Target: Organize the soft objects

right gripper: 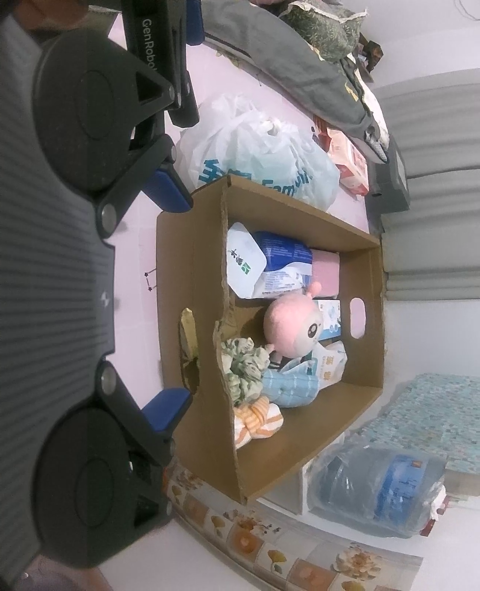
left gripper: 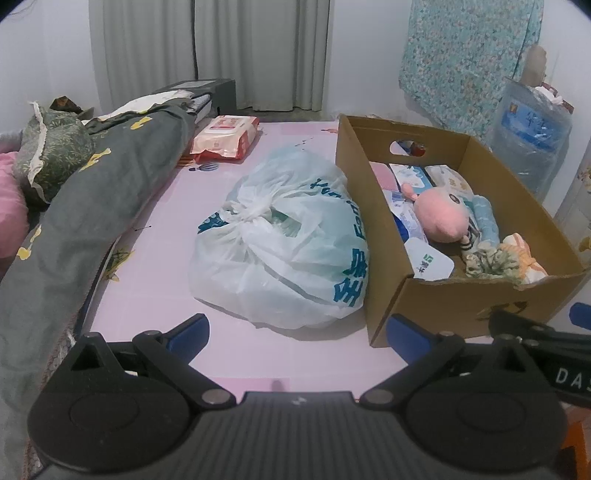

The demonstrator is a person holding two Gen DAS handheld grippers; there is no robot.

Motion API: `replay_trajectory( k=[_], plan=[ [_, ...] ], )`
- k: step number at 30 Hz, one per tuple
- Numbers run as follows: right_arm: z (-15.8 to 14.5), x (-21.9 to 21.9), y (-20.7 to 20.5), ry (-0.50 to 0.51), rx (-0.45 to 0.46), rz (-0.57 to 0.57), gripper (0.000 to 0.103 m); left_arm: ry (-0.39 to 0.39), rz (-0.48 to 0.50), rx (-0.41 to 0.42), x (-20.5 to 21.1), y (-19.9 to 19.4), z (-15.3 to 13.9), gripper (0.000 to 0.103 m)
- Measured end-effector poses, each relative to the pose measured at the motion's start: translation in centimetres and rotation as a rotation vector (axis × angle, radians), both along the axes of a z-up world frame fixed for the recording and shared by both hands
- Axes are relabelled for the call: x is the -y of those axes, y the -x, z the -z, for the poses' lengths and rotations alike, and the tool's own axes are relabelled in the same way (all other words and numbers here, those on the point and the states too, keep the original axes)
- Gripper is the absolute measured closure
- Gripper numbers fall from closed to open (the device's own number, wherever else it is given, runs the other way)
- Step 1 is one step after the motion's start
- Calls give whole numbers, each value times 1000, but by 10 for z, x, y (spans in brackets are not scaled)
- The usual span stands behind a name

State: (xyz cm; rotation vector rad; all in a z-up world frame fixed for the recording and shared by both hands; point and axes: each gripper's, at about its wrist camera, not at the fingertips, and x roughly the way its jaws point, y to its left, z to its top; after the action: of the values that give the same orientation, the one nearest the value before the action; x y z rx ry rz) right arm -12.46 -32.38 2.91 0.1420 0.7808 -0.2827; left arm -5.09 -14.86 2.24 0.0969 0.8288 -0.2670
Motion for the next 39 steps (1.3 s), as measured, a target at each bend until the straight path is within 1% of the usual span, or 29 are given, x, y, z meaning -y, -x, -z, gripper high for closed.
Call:
replay_trajectory(
  k=[39],
  plan=[
    [-8, -5, 6, -4, 19, 4, 1, 11, -10, 21, -2, 4, -10, 1]
  ],
)
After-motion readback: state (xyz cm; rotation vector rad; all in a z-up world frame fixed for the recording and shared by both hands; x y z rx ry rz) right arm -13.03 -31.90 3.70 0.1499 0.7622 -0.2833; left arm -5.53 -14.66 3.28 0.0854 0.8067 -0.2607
